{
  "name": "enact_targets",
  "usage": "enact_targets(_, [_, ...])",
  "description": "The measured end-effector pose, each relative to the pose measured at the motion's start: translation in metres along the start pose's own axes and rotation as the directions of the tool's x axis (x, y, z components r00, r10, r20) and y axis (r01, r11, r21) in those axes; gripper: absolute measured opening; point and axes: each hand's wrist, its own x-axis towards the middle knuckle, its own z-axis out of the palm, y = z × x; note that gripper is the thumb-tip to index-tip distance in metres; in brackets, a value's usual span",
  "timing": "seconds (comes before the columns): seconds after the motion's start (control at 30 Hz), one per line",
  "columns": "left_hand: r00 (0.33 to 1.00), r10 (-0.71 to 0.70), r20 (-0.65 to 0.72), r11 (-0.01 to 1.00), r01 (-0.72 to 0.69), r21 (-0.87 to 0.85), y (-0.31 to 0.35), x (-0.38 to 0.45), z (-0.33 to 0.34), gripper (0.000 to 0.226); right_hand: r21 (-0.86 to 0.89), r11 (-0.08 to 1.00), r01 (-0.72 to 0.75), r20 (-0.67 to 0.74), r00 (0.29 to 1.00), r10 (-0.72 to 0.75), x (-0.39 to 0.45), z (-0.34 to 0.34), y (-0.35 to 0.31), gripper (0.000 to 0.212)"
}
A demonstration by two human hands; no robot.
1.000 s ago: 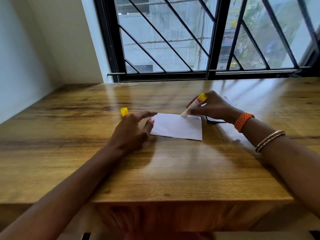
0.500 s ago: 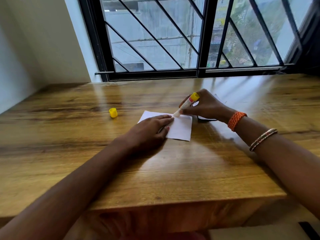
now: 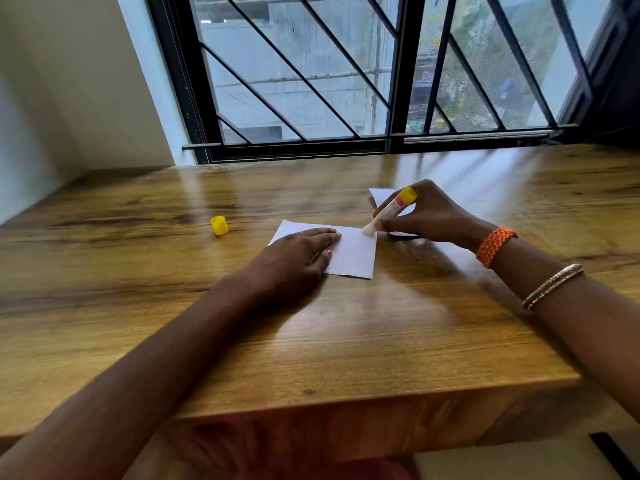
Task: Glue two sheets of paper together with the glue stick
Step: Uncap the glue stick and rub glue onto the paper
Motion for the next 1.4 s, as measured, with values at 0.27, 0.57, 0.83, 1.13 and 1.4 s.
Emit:
enact_targets(0.27, [1.0,-0.017,0.011,0.998,0.016,0.053,0.006,-0.003,-0.003,0.045,0.003,1.0,0.011,0.015,1.0,-0.011,-0.004,-0.008,-0.001,0.013])
enact_targets(0.57, [0.975,-0.171,-0.145,0.934,0.207,0.29,0.025,-0.014,-0.005,0.04,-0.009,0.999,0.039,-0.07,0.997,-0.039,0.012,0.003,-0.015,0.021])
enact_targets(0.83, [0.949,-0.227,-0.22,0.901,0.291,0.323,0.021,-0.018,-0.002,0.039,-0.001,1.0,0.02,-0.047,0.999,-0.02,0.019,0.013,-0.021,0.016])
enact_targets(1.13, [0.957,-0.212,-0.197,0.914,0.266,0.308,0.016,-0.018,-0.003,0.037,0.014,1.0,0.004,0.045,0.999,-0.005,0.028,0.024,-0.022,0.021])
enact_targets(1.4, [0.958,-0.208,-0.196,0.917,0.261,0.3,0.016,-0.018,-0.003,0.038,0.025,1.0,-0.009,0.033,0.999,0.008,0.032,0.029,-0.021,0.023])
